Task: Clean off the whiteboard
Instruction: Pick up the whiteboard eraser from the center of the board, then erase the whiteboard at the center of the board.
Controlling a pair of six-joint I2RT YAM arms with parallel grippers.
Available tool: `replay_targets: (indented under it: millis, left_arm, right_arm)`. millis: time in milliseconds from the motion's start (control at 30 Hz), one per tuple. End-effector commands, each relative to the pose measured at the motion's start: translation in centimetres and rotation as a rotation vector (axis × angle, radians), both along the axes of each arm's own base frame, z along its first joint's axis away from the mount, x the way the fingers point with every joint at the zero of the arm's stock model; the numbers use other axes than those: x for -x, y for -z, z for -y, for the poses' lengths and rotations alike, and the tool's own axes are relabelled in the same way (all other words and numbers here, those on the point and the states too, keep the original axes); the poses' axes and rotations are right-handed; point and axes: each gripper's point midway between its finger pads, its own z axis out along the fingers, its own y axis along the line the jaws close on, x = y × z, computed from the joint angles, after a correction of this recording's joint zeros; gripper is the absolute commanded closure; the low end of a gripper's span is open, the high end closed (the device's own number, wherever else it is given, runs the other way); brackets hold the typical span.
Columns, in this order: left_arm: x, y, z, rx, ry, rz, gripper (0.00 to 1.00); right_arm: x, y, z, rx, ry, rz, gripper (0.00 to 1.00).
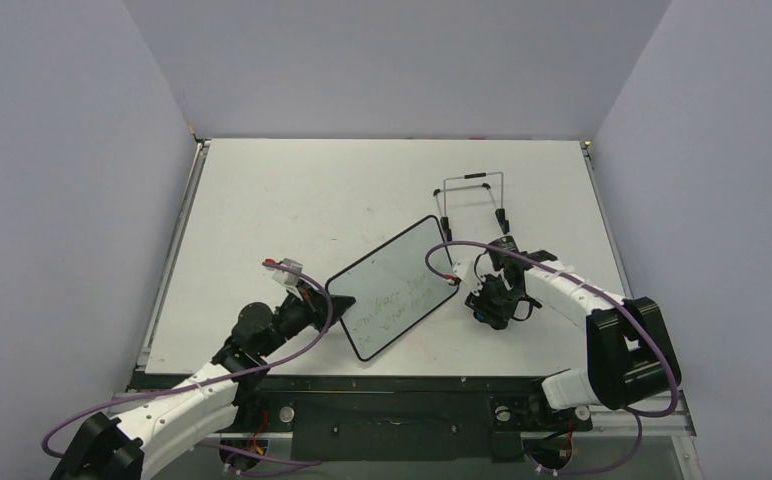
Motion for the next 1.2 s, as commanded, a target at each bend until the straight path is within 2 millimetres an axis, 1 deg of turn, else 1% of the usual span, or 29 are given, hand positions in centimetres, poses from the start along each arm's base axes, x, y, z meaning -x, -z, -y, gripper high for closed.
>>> replay_targets:
  millis: [0, 33, 67, 100, 133, 200, 267, 300, 333, 400, 433, 467, 500, 567, 600, 633, 667, 700, 733, 800, 833, 867, 900, 933, 967, 1000, 1033, 1067, 1167]
  left_arm:
    - [-0.1, -3.9, 0.2, 0.095, -0.003, 0.102, 1.0]
    - [-0.1, -3.9, 0.2, 0.097, -0.003, 0.102, 1.0]
    - [-0.1, -3.9, 0.2, 0.098, -0.003, 0.102, 1.0]
    - [-0.1, -4.0, 0.1, 0.1, -0.004, 0.101, 1.0]
    - [-0.1, -3.9, 0.1, 0.102, -0.005, 0.1, 1.0]
    - [-0.1, -3.9, 0.1, 0.112, -0.005, 0.093, 1.0]
    - [0.0, -4.0, 0.1, 0.13, -0.005, 0.083, 1.0]
    - [-0.1, -4.0, 0.1, 0.139, -0.01, 0.079, 1.0]
    - [-0.1, -4.0, 0.2, 0.154, -0.011, 0.066, 1.0]
    - [-0.3, -4.0, 0.3, 0.179, -0.016, 0.048, 1.0]
    - [-0.4, -4.1, 0.3, 0.188, -0.022, 0.042, 1.0]
    - [-0.6, -4.1, 0.4, 0.202, -0.023, 0.031, 1.0]
    - [-0.6, -4.6, 0.5, 0.22, -0.023, 0.04, 1.0]
    - [-1.1, -4.1, 0.8, 0.23, -0.03, 0.003, 1.0]
    - [-1.2, -4.1, 0.9, 0.243, -0.032, -0.013, 1.0]
    - [-1.5, -3.9, 1.1, 0.244, -0.04, -0.03, 1.0]
    - [-1.6, -4.0, 1.2, 0.254, -0.041, -0.045, 1.0]
    - [-1.8, -3.9, 1.3, 0.259, -0.046, -0.063, 1.0]
    - [-1.9, -3.9, 1.4, 0.262, -0.052, -0.069, 1.0]
    - [-2.1, -3.8, 1.6, 0.265, -0.058, -0.084, 1.0]
    - [-2.2, -3.8, 1.8, 0.263, -0.056, -0.09, 1.0]
    - [-2.3, -3.8, 1.9, 0.263, -0.059, -0.092, 1.0]
    - [-2.4, -3.8, 2.1, 0.261, -0.056, -0.098, 1.0]
    - [-2.4, -3.8, 2.2, 0.262, -0.054, -0.099, 1.0]
    - [-2.5, -3.8, 2.5, 0.263, -0.051, -0.105, 1.0]
    - [-2.5, -3.8, 2.6, 0.264, -0.044, -0.109, 1.0]
    - [-2.5, -3.9, 2.8, 0.268, -0.042, -0.114, 1.0]
    - [-2.5, -4.0, 3.0, 0.272, -0.037, -0.114, 1.0]
    - [-2.6, -3.9, 3.1, 0.276, -0.034, -0.125, 1.0]
  right_arm:
    - [-1.0, -0.3, -0.1, 0.018, 0.0, 0.035, 0.69]
    - [-1.1, -0.4, -0.2, 0.017, -0.001, 0.038, 0.72]
    - [-1.1, -0.5, -0.2, 0.018, -0.003, 0.037, 0.82]
    - [-1.2, -0.7, -0.3, 0.014, -0.004, 0.043, 0.96]
    - [-1.2, -0.9, -0.3, 0.012, -0.005, 0.042, 1.0]
    - [-1.4, -1.9, -0.8, -0.014, -0.013, 0.065, 1.0]
    - [-1.4, -3.5, -1.6, -0.06, -0.038, 0.094, 1.0]
    - [-1.6, -4.8, -2.4, -0.097, -0.064, 0.123, 1.0]
    - [-1.1, -5.4, -2.9, -0.109, -0.087, 0.113, 1.0]
    - [-1.4, -8.3, -4.7, -0.168, -0.153, 0.149, 1.0]
    - [-1.0, -9.1, -5.5, -0.195, -0.179, 0.146, 1.0]
    - [-1.1, -10.4, -7.0, -0.228, -0.224, 0.171, 1.0]
    - [-1.1, -11.1, -7.8, -0.246, -0.247, 0.188, 1.0]
    - [-1.6, -13.1, -10.8, -0.31, -0.29, 0.254, 1.0]
    - [-1.3, -13.8, -12.5, -0.331, -0.306, 0.277, 1.0]
    - [-2.1, -14.7, -14.0, -0.361, -0.313, 0.334, 1.0]
    - [-1.8, -14.9, -15.6, -0.36, -0.331, 0.349, 1.0]
    - [-2.1, -15.4, -16.8, -0.369, -0.341, 0.379, 1.0]
    - [-2.0, -15.4, -18.2, -0.346, -0.354, 0.389, 1.0]
    - [-1.8, -15.2, -20.0, -0.284, -0.402, 0.423, 1.0]
    - [-0.7, -15.2, -21.4, -0.275, -0.461, 0.438, 1.0]
    - [-0.9, -14.6, -21.5, -0.228, -0.479, 0.463, 1.0]
    - [0.3, -14.5, -22.8, -0.227, -0.527, 0.478, 1.0]
    - [0.2, -13.9, -23.1, -0.185, -0.53, 0.493, 1.0]
    - [0.9, -14.0, -24.2, -0.186, -0.56, 0.506, 1.0]
    - [0.7, -13.4, -24.5, -0.149, -0.559, 0.519, 1.0]
    - [0.8, -13.7, -25.0, -0.13, -0.564, 0.547, 1.0]
    - [0.7, -13.1, -25.3, -0.106, -0.572, 0.546, 1.0]
    - [0.5, -12.7, -26.0, -0.051, -0.586, 0.581, 1.0]
